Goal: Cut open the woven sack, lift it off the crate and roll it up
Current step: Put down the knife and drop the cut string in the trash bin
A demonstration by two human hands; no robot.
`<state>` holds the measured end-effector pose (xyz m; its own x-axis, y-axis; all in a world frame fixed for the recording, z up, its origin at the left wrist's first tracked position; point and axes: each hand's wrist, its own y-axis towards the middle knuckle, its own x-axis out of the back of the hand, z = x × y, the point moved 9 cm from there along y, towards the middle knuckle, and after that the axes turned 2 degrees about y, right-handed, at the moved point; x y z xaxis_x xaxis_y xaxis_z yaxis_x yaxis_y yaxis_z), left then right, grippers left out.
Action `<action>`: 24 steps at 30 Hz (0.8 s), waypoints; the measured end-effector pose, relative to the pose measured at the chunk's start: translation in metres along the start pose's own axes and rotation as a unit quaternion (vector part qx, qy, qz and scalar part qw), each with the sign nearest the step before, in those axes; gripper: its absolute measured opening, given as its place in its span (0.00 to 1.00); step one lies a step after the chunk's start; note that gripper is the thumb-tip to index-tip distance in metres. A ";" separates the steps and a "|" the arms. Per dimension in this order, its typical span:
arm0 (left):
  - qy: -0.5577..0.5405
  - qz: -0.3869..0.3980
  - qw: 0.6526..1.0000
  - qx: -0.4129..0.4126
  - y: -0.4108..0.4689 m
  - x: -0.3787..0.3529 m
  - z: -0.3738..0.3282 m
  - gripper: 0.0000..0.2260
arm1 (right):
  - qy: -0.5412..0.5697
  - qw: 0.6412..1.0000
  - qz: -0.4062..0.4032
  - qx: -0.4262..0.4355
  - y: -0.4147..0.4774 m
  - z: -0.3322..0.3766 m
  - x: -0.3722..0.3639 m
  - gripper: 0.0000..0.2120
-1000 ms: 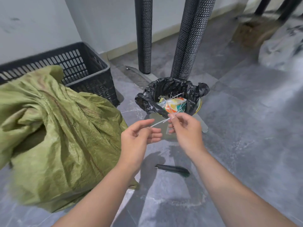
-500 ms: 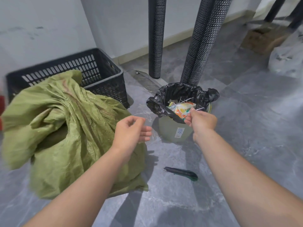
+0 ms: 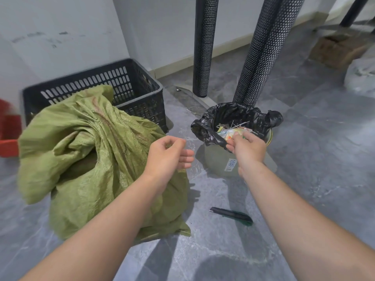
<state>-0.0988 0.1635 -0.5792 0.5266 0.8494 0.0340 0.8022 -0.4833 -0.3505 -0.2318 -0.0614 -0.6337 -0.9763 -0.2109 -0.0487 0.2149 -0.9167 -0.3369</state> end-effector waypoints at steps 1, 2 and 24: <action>0.007 -0.001 1.000 0.000 -0.001 0.004 -0.002 0.08 | -0.007 1.000 0.014 0.015 -0.006 0.002 -0.007 0.19; 0.015 -0.005 1.000 0.002 -0.003 0.009 -0.003 0.08 | -0.020 0.999 0.026 0.035 -0.011 0.003 -0.015 0.16; 0.502 0.119 0.833 0.202 -0.033 0.252 0.070 0.64 | -0.505 0.771 0.381 0.079 -0.150 -0.104 -0.190 0.60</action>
<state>-0.0120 0.4088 -0.6246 0.7901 0.0372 0.6119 0.5878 -0.3292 -0.7390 -0.0809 0.1517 -0.6712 -0.0644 -0.7922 0.6068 0.7939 -0.4091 -0.4498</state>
